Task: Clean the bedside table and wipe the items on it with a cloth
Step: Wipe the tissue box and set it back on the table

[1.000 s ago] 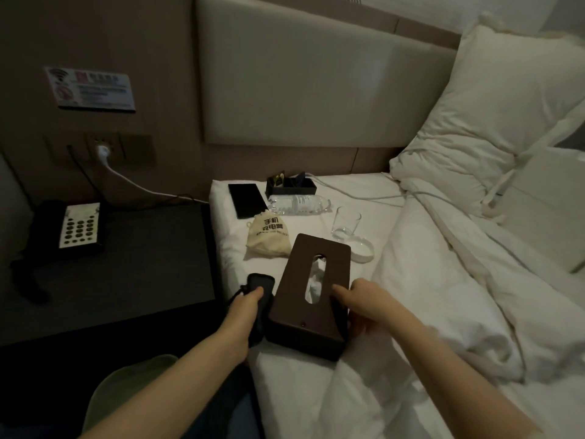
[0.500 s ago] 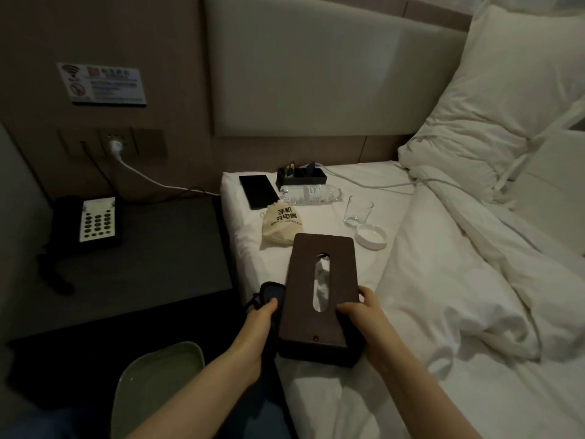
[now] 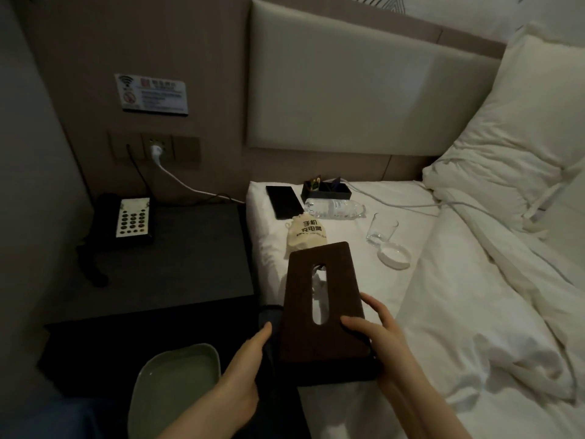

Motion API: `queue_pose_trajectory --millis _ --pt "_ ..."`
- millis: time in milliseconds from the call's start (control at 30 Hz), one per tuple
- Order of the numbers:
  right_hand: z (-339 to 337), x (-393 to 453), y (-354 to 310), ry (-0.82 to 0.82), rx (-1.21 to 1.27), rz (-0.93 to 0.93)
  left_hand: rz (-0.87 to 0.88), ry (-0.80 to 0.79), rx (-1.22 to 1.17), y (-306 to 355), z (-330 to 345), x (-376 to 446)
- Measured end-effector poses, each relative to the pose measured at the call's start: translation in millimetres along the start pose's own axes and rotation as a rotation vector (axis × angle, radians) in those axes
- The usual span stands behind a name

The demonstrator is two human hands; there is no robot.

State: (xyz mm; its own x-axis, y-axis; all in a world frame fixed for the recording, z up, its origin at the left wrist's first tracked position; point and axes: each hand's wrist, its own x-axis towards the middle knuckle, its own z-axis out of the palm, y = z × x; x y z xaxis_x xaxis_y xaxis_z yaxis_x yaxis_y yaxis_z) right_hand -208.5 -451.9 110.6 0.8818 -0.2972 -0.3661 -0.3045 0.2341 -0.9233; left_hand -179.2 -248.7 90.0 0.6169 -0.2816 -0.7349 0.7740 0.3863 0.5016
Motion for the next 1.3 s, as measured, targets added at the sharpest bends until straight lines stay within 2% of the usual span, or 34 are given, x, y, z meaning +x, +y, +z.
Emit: queue_pose_trajectory --millis 133,267,400,500,567,633,733,800,900,1067,1300 --pt "21 -13 5 -0.088 0.111 0.012 0.067 0.005 -0.156 15 -31 -34" --pt "55 -25 16 -0.203 0.124 0.008 0.405 0.1 -0.169 50 -70 -67" --pt "100 -39 23 -0.32 0.075 -0.056 0.803 0.231 0.313 82 -78 -91" --pt "132 -52 26 -0.421 0.069 -0.085 0.926 0.283 0.684 95 -77 -80" --pt "146 -60 24 -0.488 0.066 -0.108 0.984 0.38 0.935 102 -86 -63" --pt "151 -68 22 -0.527 0.028 -0.143 1.018 0.458 1.051 111 -97 -54" --pt "149 -75 17 -0.578 0.008 -0.171 1.052 0.453 0.94 130 -105 -53" --pt "146 -77 15 -0.59 0.027 -0.167 0.987 0.445 0.863 140 -106 -56" --pt "149 -76 8 -0.555 0.054 -0.206 1.0 0.361 0.837 140 -102 -65" --pt "153 -63 -9 -0.454 0.117 -0.274 1.032 0.201 0.754 99 -84 -89" --pt "150 -54 -32 -0.309 0.254 -0.337 1.075 0.217 0.608 22 -74 -110"
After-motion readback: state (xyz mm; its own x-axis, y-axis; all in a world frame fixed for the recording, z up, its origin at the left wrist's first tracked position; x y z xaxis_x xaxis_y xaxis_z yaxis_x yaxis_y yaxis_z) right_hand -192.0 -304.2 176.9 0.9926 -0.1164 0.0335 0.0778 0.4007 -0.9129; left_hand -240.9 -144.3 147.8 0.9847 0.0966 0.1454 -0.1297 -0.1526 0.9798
